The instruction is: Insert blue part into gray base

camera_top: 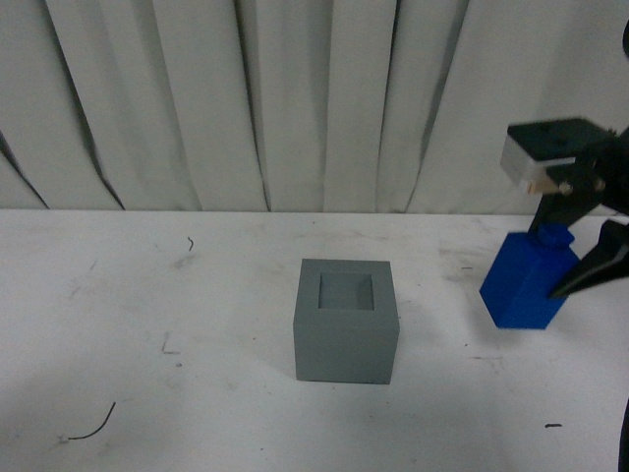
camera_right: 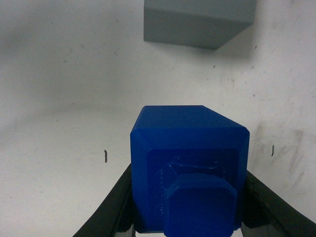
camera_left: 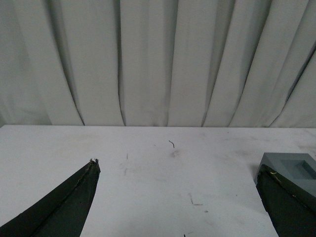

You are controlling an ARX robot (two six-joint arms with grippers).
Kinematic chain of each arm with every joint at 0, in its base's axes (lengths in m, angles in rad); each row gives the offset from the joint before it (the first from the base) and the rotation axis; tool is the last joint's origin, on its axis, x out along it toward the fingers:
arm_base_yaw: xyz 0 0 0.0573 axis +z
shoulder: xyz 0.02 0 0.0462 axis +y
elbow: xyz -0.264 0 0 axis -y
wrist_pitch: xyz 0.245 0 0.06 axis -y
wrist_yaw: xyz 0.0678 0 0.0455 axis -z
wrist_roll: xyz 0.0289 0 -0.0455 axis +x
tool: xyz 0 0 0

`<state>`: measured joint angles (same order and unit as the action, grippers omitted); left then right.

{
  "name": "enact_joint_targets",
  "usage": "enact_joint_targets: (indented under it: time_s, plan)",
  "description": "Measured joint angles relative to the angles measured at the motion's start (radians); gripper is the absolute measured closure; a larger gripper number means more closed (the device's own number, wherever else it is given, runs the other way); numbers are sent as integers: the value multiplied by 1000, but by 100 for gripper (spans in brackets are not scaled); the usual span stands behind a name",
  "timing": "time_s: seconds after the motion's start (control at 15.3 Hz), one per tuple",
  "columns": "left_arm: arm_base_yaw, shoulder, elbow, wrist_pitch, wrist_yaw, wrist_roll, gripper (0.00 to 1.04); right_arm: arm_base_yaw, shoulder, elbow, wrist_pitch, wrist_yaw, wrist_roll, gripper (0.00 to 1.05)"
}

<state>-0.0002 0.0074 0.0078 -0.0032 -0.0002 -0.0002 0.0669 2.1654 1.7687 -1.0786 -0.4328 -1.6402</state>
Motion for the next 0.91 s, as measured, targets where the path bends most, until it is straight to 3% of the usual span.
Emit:
enact_joint_targets:
  time_s: [0.26,0.91]
  plan:
    - [0,0,0,0,0,0,7,86,-32,58,-77,-6,42,58]
    - [0,0,0,0,0,0,7,301,112,256,-42,60,339,58]
